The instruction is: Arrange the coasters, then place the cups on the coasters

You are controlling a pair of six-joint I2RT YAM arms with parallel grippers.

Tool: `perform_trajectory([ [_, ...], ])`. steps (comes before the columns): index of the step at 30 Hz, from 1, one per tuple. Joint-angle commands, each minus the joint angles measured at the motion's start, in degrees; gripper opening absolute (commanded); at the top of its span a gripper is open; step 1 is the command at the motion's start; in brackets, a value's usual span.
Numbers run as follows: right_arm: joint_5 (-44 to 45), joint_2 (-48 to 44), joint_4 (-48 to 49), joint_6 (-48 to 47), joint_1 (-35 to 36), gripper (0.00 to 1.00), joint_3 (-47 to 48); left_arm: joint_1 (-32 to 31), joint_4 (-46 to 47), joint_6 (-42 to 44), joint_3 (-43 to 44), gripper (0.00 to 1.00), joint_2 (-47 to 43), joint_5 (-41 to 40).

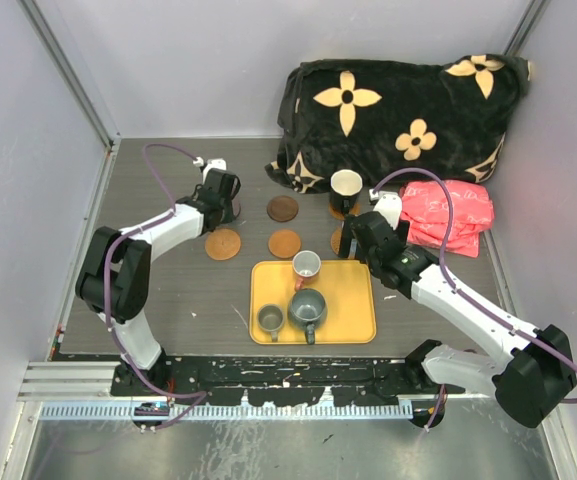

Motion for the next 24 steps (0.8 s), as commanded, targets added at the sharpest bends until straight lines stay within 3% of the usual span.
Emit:
perform_trajectory([
  [1, 0.26, -0.63, 2.00, 0.05, -0.34, 1.00, 1.67, 0.33, 4.81, -0.23, 3.54, 0.00, -0.50, -1.00],
  [6, 0.18, -0.75, 2.04, 0.22, -0.34, 1.00, 1.63, 0.33, 3.34, -1.12, 3.41, 0.02, -0.27, -0.88],
  [16, -0.02, -1.08, 2.20, 0.36, -0.38, 1.00, 1.29, 0.33, 1.95, -2.71, 2.55, 0.32, -0.77, -1.74],
  [24, -0.16, -1.80, 2.17, 0.63, -0.33, 1.00, 0.88, 0.33, 1.16, -3.63, 1.47, 0.41, -1.93, -2.48],
])
